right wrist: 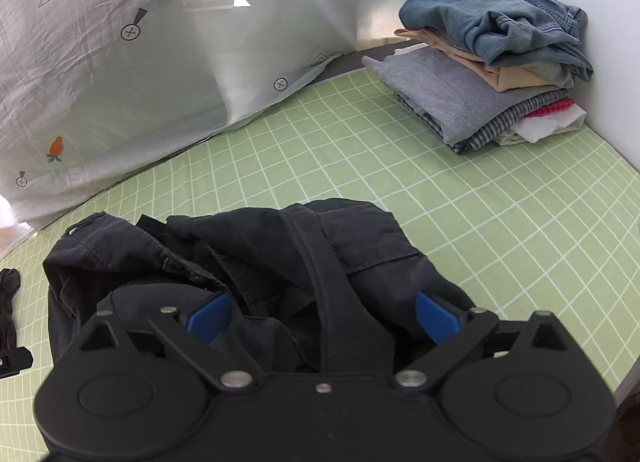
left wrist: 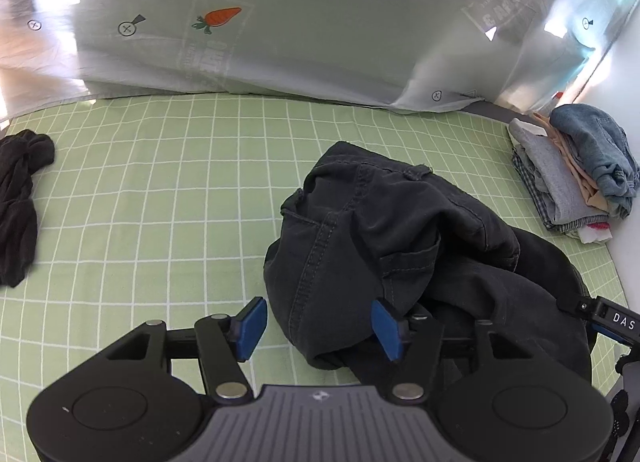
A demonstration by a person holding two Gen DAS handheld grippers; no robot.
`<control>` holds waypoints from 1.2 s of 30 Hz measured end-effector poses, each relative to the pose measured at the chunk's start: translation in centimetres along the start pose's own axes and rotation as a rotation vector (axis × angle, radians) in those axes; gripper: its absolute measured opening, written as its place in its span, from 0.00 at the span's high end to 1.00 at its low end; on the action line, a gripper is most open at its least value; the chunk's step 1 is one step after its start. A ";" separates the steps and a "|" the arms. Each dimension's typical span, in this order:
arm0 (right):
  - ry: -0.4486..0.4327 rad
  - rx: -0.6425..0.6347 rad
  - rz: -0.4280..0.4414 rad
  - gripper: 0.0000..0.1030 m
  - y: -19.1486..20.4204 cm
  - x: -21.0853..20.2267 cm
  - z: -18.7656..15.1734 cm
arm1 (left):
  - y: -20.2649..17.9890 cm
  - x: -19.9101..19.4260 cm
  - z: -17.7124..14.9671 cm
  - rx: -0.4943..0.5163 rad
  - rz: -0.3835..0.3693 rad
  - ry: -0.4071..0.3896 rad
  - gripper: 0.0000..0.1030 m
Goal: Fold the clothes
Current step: 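Lift the black trousers with both grippers and shake them out, then lower the trousers onto the mat and open both grippers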
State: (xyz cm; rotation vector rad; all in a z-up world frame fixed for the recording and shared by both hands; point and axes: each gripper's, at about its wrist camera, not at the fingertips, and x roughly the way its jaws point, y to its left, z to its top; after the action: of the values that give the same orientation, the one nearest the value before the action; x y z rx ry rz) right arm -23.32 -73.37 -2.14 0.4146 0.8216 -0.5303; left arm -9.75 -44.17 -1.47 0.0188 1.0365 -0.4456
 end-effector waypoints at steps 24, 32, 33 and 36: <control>-0.250 -0.180 -0.083 0.82 4.0 -0.7 8.9 | 14.4 -1.8 1.7 -0.379 0.247 -0.090 0.95; -0.400 -0.444 0.151 0.62 14.8 -2.7 11.2 | 22.1 -7.5 -3.0 -0.556 0.514 -0.105 0.95; -0.385 -0.460 0.154 0.43 15.9 -2.4 10.8 | 22.7 -7.9 -3.8 -0.580 0.521 -0.096 0.93; -0.329 -0.483 0.182 0.32 17.3 -0.9 8.6 | 23.0 -8.8 -5.6 -0.603 0.522 -0.102 0.86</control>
State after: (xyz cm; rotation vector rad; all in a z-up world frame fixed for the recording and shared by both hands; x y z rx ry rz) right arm -8.62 -64.01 6.36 -0.0459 0.5611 -0.2087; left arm -9.69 -18.95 -1.45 -0.2634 0.9871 0.3440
